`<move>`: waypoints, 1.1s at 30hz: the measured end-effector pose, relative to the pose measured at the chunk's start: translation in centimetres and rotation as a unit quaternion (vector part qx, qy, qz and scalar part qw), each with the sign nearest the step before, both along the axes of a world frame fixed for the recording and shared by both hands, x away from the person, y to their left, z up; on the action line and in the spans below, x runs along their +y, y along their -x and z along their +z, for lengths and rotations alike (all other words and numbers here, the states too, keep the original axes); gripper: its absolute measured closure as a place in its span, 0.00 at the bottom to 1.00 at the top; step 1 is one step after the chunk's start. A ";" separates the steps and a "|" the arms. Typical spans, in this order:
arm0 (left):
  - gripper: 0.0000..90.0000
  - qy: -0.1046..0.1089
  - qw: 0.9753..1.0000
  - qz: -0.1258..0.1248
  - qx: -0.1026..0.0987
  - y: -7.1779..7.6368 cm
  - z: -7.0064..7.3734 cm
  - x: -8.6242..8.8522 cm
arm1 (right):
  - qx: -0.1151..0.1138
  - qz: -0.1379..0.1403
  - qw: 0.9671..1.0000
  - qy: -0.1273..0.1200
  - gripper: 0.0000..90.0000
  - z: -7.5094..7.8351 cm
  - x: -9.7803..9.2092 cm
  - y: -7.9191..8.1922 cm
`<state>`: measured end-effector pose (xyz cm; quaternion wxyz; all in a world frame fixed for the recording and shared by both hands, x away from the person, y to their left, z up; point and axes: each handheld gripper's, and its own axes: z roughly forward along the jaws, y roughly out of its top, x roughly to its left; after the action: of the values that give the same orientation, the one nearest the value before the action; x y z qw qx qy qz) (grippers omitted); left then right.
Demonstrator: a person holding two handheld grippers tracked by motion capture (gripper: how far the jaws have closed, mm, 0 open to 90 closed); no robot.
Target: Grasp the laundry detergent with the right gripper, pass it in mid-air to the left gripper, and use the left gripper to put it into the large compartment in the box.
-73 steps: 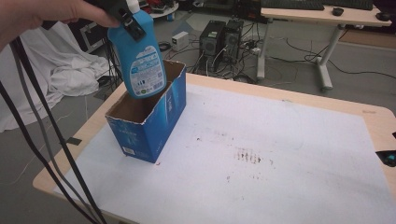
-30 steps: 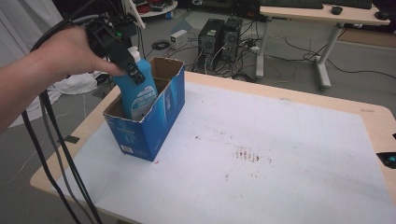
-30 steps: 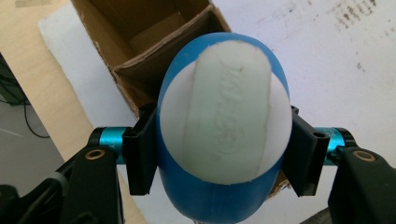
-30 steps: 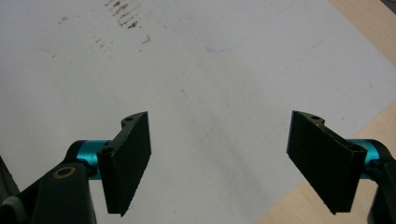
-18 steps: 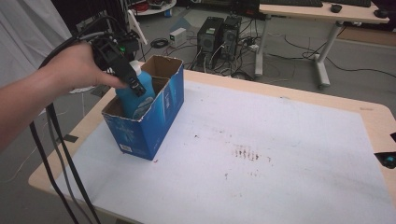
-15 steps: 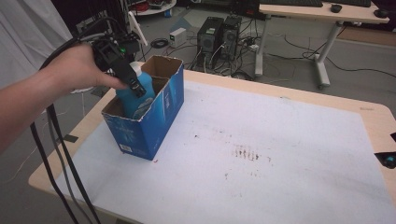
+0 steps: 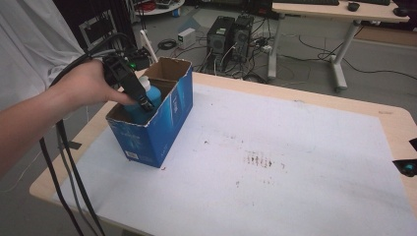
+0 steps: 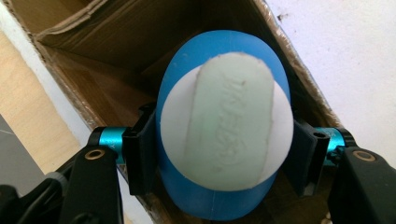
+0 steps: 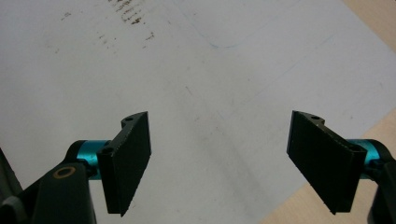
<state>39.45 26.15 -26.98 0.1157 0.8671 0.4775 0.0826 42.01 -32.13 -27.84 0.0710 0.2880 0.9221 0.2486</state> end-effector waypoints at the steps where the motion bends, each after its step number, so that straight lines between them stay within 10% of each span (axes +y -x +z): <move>1: 0.42 0.000 1.000 0.000 0.000 0.0 0.0 0.0 | 0.000 0.000 1.000 0.000 0.24 0.0 0.0 0.0; 33: 0.41 -0.005 1.000 -0.020 0.004 -0.2 -1.3 0.0 | 0.007 0.004 1.000 0.002 0.24 -0.5 0.0 0.1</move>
<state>39.69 26.12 -28.25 0.1108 0.8771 0.4605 0.0792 41.95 -32.12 -28.32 0.0646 0.2862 0.9239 0.2455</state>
